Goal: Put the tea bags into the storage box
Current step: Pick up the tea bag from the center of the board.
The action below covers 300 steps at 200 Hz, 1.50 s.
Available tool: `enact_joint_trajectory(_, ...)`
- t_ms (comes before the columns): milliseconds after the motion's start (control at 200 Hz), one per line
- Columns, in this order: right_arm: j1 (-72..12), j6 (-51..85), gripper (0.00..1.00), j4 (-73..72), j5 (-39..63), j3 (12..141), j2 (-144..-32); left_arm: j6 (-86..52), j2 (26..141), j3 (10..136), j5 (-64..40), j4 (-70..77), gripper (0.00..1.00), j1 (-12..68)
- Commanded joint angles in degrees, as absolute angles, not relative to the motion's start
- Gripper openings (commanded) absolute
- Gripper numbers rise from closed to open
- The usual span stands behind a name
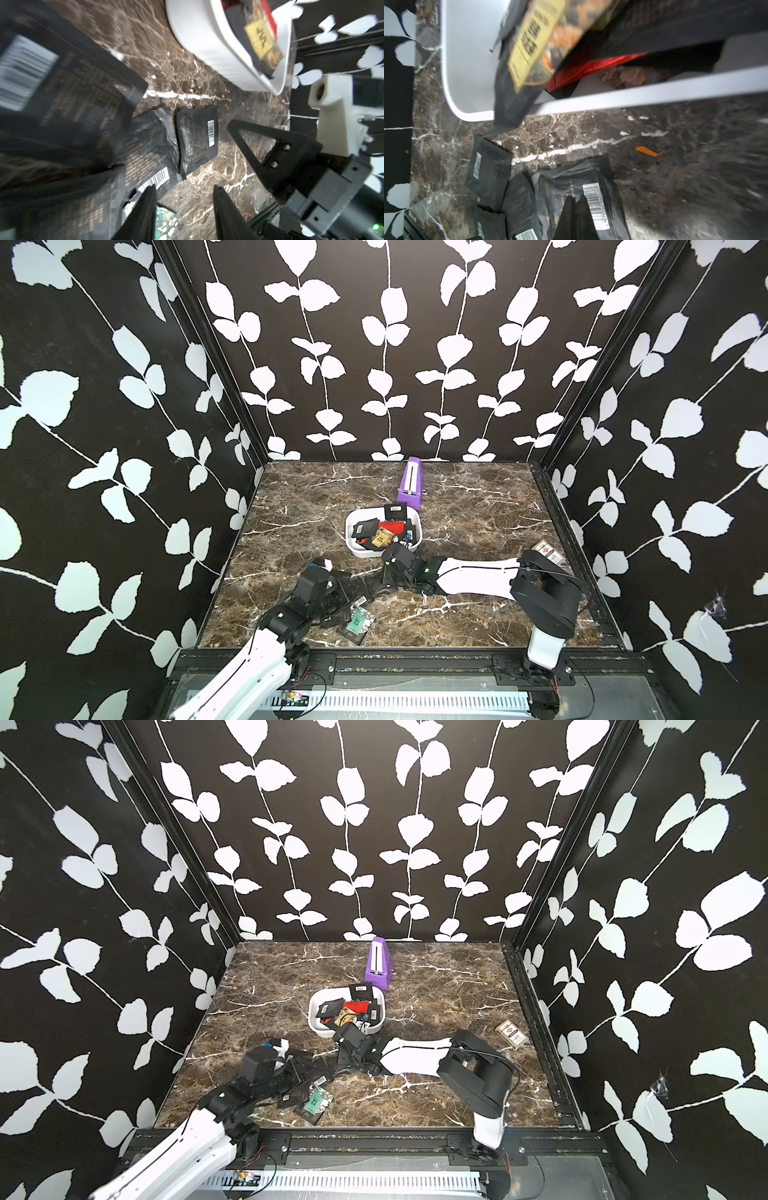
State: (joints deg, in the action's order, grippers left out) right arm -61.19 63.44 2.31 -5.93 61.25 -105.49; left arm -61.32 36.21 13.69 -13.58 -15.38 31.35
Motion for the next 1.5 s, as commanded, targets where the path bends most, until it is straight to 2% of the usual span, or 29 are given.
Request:
enact_joint_trajectory(0,-61.4,63.3,0.0,2.1,-5.8,62.9,-107.0,-62.9,39.2,13.2,-11.2,-8.2,0.38,33.1)
enact_joint_trajectory(1100,-62.0,65.9,0.0,2.3,-6.2,56.2,-107.8,-67.0,64.7,12.5,-3.4,12.0,0.25,43.3)
enact_joint_trajectory(1320,-62.2,66.0,0.0,2.0,-5.9,56.3,-108.1,-67.4,65.3,12.3,-2.5,12.3,0.12,43.9)
enact_joint_trajectory(1455,-62.4,66.1,0.0,1.9,-6.0,56.3,-108.0,-67.0,65.1,13.1,-2.9,11.9,0.0,43.9)
enact_joint_trajectory(1495,-62.4,66.1,0.0,1.9,-6.1,56.3,-107.8,-66.9,65.0,13.5,-2.9,11.3,0.0,43.9)
